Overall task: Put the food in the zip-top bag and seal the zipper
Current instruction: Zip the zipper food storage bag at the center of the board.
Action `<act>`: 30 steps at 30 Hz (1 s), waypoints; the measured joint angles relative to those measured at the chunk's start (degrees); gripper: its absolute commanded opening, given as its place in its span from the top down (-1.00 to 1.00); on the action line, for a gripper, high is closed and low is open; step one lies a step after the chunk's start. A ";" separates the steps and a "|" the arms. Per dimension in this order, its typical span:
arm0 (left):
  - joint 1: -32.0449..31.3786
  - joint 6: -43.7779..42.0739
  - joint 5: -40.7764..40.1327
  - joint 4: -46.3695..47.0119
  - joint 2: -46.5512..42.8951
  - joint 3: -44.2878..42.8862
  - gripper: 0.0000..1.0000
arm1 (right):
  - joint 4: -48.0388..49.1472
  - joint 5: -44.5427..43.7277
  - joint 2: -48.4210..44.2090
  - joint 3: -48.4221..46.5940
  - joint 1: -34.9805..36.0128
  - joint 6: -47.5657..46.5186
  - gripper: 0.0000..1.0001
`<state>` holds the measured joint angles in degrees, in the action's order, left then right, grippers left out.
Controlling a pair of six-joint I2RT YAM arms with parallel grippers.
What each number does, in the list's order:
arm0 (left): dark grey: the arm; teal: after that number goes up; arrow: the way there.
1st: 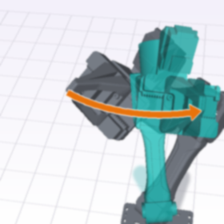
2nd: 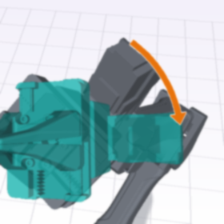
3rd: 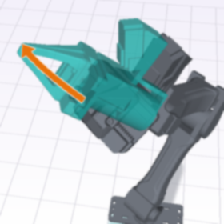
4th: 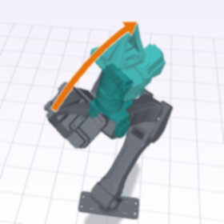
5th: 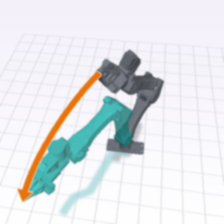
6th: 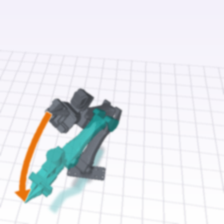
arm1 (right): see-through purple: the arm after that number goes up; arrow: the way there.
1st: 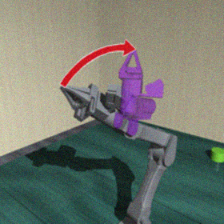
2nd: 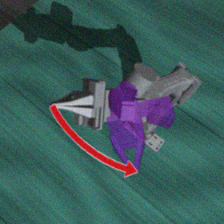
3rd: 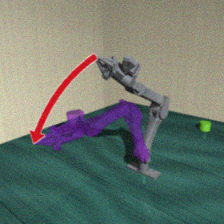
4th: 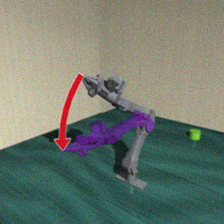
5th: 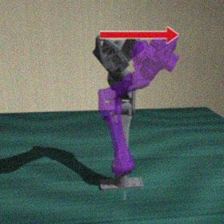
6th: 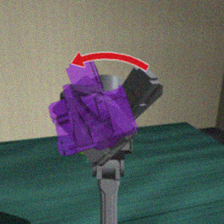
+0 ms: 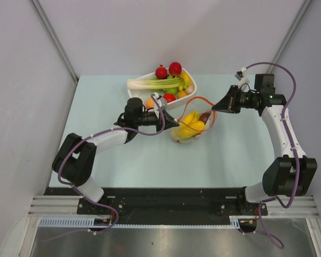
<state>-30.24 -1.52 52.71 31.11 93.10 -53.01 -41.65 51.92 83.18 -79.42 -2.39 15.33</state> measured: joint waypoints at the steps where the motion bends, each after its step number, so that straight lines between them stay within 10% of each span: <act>1: -0.02 0.00 0.04 -0.35 0.00 -0.17 0.99 | -0.04 0.00 0.07 0.00 -0.09 -0.09 1.00; 3: -0.04 -0.22 0.04 -2.12 0.00 -1.09 1.00 | -0.04 0.02 0.17 0.00 -0.35 -0.44 1.00; 6: -0.07 -1.11 0.04 -5.73 -0.35 -2.73 0.12 | -0.04 0.02 0.39 0.00 -0.76 -0.90 1.00; 8: -0.11 -2.23 0.09 -8.26 -0.63 -4.11 -0.08 | -0.04 0.02 0.52 0.00 -0.85 -1.01 1.00; 18: -0.13 0.13 -0.48 -2.84 0.31 -0.39 -0.11 | -0.59 0.02 0.72 0.00 -0.92 -1.22 1.00; 24: -0.28 4.13 -1.42 3.21 2.67 1.75 0.23 | -1.33 0.00 0.74 0.00 -1.01 -1.49 1.00; 28: -0.81 6.91 -1.81 6.86 3.04 1.77 0.99 | -1.33 0.00 0.83 0.00 -1.01 -1.46 1.00; 30: -1.07 7.98 -2.01 8.13 3.04 1.77 1.00 | -1.33 0.00 1.01 0.00 -1.03 -1.46 1.00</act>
<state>-31.31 6.46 50.70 39.24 96.14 -51.24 -42.98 51.92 84.18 -79.42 -3.42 13.87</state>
